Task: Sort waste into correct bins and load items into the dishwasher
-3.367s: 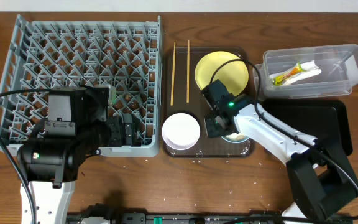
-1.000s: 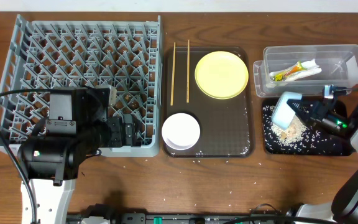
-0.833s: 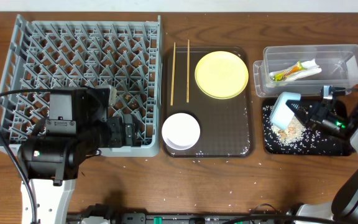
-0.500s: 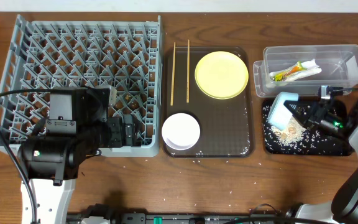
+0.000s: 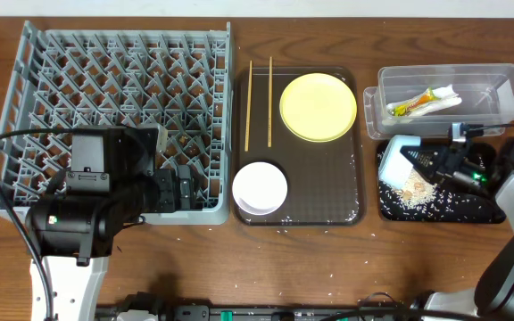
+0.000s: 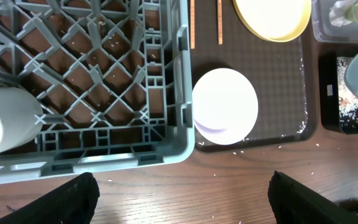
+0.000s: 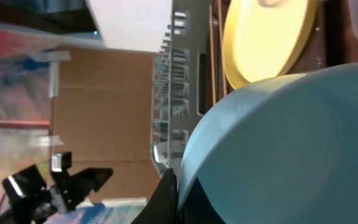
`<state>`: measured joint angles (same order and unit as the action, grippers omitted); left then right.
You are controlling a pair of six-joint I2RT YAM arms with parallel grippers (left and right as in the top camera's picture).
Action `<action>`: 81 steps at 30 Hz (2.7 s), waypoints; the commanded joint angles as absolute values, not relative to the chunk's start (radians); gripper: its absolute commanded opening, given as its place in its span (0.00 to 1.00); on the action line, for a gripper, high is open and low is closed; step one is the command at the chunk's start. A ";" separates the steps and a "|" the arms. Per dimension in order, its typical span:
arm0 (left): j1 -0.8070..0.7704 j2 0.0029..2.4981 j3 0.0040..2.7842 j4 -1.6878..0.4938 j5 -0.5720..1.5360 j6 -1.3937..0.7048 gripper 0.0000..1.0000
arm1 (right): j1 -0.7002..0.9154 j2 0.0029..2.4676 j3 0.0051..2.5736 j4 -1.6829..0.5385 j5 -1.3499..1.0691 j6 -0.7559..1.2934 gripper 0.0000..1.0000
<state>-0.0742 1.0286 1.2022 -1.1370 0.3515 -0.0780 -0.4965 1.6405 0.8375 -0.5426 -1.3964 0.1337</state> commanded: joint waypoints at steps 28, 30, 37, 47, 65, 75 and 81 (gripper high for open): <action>-0.112 1.045 1.235 -1.013 0.402 -0.180 0.84 | 0.649 1.485 0.908 -0.522 0.048 0.227 0.81; -0.150 1.074 1.260 -1.008 0.350 -0.194 0.83 | 0.632 1.457 0.964 -0.550 -0.009 0.224 0.82; -0.326 1.314 1.433 -0.984 0.112 -0.196 0.83 | 0.404 1.331 1.224 -0.778 -0.032 0.356 0.86; -0.449 1.790 1.464 -0.536 0.062 -0.196 0.61 | -0.076 1.217 1.279 -1.010 -0.087 0.504 0.94; -0.485 2.112 1.464 -0.363 0.043 -0.189 0.49 | -0.088 1.217 1.279 -1.042 -0.086 0.496 0.95; -0.486 2.178 1.462 -0.342 0.044 -0.266 0.26 | -0.088 1.217 1.279 -1.053 -0.087 0.496 0.96; -0.490 2.152 1.471 -0.350 0.044 -0.268 0.10 | -0.088 1.217 1.279 -1.060 -0.087 0.496 0.96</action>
